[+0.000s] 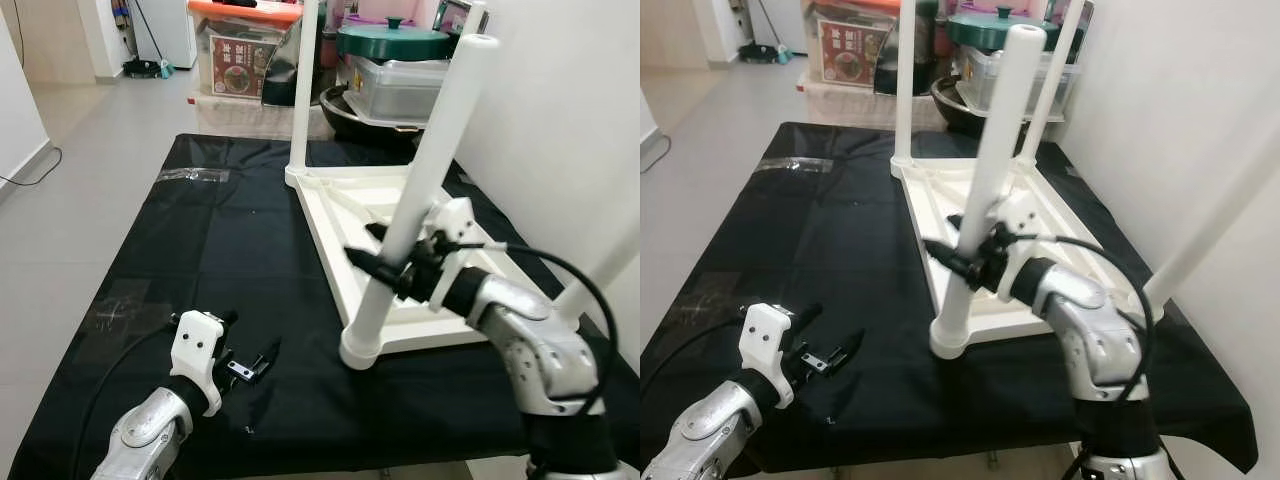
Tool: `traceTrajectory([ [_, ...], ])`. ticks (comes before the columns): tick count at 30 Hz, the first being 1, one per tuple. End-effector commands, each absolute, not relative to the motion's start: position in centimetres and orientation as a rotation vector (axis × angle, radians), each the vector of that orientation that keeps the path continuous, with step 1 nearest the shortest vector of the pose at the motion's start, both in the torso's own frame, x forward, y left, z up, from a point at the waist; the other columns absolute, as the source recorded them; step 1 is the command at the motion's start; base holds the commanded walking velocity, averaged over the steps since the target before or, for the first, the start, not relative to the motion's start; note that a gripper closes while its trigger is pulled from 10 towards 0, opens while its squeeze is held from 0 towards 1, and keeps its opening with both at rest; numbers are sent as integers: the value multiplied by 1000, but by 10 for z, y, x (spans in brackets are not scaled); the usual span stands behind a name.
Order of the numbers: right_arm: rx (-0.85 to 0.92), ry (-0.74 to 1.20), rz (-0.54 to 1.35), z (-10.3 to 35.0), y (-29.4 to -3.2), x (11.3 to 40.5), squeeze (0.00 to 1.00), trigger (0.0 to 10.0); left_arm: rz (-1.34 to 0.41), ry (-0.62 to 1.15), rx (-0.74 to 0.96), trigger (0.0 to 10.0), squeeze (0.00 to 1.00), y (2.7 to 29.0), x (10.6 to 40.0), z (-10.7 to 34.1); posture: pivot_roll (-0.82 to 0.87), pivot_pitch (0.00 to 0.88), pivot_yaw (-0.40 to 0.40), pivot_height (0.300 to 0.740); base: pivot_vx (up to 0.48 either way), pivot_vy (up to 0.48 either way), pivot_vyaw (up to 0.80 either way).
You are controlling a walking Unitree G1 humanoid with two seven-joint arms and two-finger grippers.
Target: Building children table
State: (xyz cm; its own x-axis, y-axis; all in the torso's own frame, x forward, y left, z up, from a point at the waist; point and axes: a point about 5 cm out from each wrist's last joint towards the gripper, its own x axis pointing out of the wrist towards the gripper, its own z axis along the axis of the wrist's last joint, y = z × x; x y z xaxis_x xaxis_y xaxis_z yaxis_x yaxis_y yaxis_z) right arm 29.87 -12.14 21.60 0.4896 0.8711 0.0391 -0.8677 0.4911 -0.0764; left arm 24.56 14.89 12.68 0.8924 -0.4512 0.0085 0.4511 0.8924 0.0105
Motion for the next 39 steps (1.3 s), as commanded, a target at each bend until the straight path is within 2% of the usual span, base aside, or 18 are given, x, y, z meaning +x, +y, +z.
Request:
traceTrajectory([
  [1,5,-11,1202,200,-101,297,0,4392,-483,-4,4,10000,0,145,245,125,117,0,-153,740,0,0,0],
  [5,23,5,1195,197,-103,304,0,4392,-485,-1,9,10000,0,145,244,124,117,0,-153,740,0,0,0],
  [6,1,42,947,192,-110,323,0,0,-483,-2,9,10000,0,146,244,124,119,0,-154,740,0,0,0],
  [7,4,110,501,184,-134,348,0,0,-482,0,9,10000,0,147,243,124,110,0,-147,740,0,0,0],
  [8,4,110,501,184,-134,348,0,0,-482,0,9,10000,0,147,243,124,110,0,-147,740,0,0,0],
  [10,13,232,-79,165,-177,357,0,0,-482,7,10,10000,0,148,241,122,98,0,-140,740,0,0,0],
  [13,14,297,-308,149,-202,335,0,0,-484,13,8,10000,0,147,241,121,93,0,-134,740,0,0,0],
  [18,37,354,-250,137,-184,301,0,0,-491,20,2,10000,0,145,239,121,71,0,-113,740,0,0,0],
  [19,70,371,-199,135,-174,297,0,4863,-494,26,2,10000,0,145,238,119,71,0,-113,740,0,0,0],
  [20,70,371,-199,135,-174,297,0,4863,-494,26,2,10000,0,145,238,119,71,0,-113,740,0,0,0],
  [21,68,316,-83,142,-161,296,0,10000,-497,28,2,10000,0,144,238,118,69,0,-110,740,0,0,0],
  [23,138,256,53,152,-146,296,0,10000,-499,27,3,10000,0,145,239,119,70,0,-110,740,0,0,0],
  [24,147,170,145,167,-141,298,1000,10000,-498,22,4,10000,0,146,240,121,73,0,-109,740,0,0,0],
  [31,117,83,339,198,-151,310,898,10000,-495,18,10,10000,0,148,241,121,79,0,-118,740,0,0,0],
  [32,72,82,363,204,-158,315,0,10000,-491,16,14,10000,0,149,241,122,92,0,-133,740,0,0,0],
  [34,72,82,363,204,-158,315,0,10000,-491,16,14,10000,0,149,241,122,92,0,-133,740,0,0,0],
  [35,-64,28,559,221,-168,321,0,10000,-478,10,15,10000,0,151,242,123,100,0,-140,740,0,0,0],
  [39,-111,14,692,225,-166,321,0,10000,-477,10,15,10000,0,151,241,122,100,0,-140,740,0,0,0],
])
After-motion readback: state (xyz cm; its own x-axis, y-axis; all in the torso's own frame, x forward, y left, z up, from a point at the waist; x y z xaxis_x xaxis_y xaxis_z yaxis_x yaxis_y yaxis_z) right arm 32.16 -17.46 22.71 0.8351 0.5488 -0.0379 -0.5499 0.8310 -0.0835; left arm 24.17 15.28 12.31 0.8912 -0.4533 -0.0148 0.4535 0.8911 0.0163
